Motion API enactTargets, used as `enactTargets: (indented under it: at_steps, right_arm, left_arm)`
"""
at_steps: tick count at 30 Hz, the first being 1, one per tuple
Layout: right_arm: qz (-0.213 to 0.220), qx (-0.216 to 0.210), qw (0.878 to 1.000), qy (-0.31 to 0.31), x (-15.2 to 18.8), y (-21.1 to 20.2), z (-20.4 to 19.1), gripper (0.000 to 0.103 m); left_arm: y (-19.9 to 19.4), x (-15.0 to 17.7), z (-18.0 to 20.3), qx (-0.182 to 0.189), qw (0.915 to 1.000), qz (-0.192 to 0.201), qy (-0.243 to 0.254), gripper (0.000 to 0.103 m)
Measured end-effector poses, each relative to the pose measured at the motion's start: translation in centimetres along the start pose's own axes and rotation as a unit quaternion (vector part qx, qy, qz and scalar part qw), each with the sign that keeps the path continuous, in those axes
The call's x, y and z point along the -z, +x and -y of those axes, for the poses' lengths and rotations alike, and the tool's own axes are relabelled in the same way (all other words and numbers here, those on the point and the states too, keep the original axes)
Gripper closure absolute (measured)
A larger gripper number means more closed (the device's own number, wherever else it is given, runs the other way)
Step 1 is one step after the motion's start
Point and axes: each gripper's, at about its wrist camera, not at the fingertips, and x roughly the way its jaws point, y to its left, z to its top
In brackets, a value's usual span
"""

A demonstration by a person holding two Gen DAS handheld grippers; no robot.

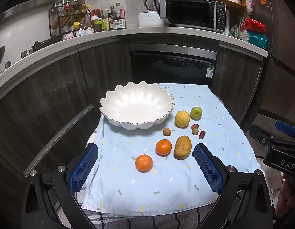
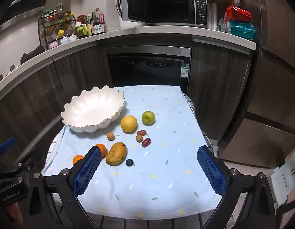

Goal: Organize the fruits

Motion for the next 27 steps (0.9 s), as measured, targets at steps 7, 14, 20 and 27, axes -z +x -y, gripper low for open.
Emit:
enactTargets:
  at_steps: [7,14,20,27]
  right_arm:
    - [0.000,0.000,1.000,0.000,-0.06,-0.03,0.05,0.001]
    - [0.001,0.000,1.000,0.000,-0.03,-0.12,0.08,0.001]
    - [0.002,0.000,1.000,0.000,0.02,-0.18,0.07,0.001]
    - [0.003,0.000,1.000,0.000,-0.02,-0.18,0.07,0.001]
  left_arm:
    - [0.03,0.07,-0.15,0.001,1.0000,0.000,0.001,0.000]
    - [0.00,0.05,-0.08,0.001,1.0000,0.003,0.001,0.000]
    - [-0.27,-0.08,-0.07,-0.001,1.0000,0.006,0.002,0.000]
    - [-0.33,-0.13,-0.06,0.000,1.0000,0.007,0.002,0.000]
